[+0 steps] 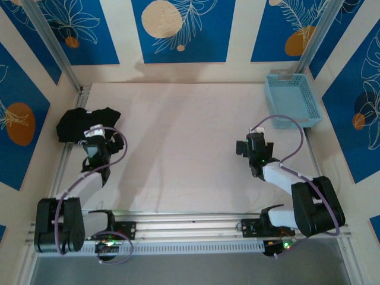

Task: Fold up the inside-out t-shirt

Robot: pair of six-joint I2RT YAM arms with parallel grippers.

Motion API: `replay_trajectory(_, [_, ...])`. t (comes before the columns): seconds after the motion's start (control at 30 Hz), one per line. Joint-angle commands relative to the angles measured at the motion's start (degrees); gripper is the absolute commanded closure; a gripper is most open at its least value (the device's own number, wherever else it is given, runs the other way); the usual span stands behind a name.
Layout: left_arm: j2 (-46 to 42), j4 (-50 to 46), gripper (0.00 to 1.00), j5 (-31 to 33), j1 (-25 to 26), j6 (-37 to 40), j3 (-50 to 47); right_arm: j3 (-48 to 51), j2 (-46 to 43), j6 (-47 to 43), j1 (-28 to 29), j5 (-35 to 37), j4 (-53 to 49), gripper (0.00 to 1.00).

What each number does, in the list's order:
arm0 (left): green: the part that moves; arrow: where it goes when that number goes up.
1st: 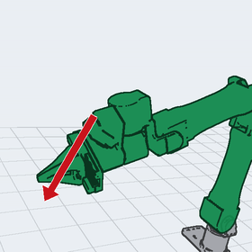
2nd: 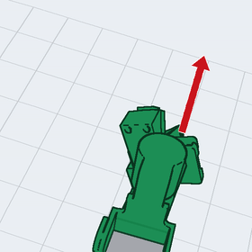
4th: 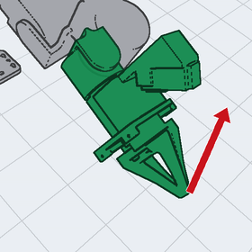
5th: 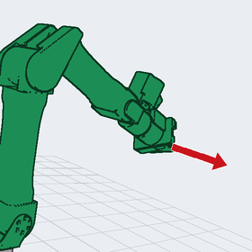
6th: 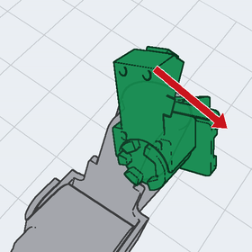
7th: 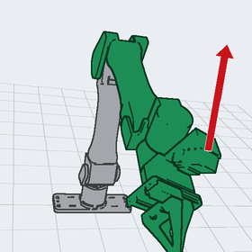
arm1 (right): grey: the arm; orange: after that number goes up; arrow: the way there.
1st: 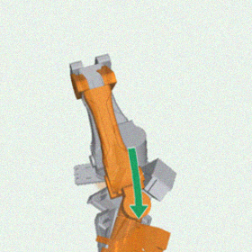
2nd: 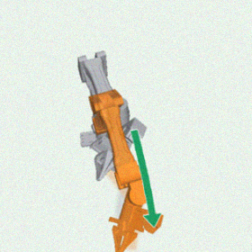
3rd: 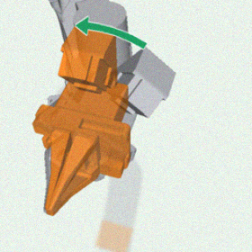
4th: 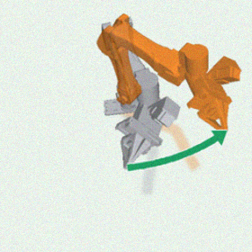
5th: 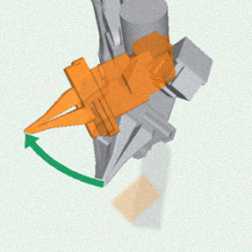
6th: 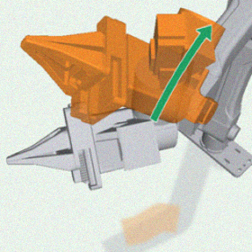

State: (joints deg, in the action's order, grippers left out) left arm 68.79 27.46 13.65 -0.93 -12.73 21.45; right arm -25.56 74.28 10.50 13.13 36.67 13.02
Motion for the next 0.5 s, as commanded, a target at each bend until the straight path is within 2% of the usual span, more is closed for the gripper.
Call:
replay_trajectory(0.0, [5.0, 16.5, 0.0, -2.2, 0.6, 5.4, -4.0, 0.8, 0.5, -2.6, -1.1, -3.3, 14.5, 0.01])
replay_trajectory(0.13, [8.8, 23.6, 0.0, -2.1, 0.9, 7.2, -5.5, 2.8, 0.9, -4.0, -2.4, -7.2, 20.9, 0.01])
replay_trajectory(0.23, [14.1, 34.1, 0.0, -1.3, 0.9, 7.4, -7.7, 4.1, 2.3, -4.4, -4.2, -10.8, 27.3, 0.01])
replay_trajectory(0.37, [13.9, 30.7, 0.0, -1.2, 1.8, 8.3, -6.2, 2.3, 4.9, -6.1, -5.2, -12.3, 27.6, 0.01])
replay_trajectory(0.47, [14.2, 28.5, 0.0, -0.6, 2.7, 9.3, -4.7, 5.3, 10.8, -5.4, -7.1, -13.8, 39.9, 0.01])
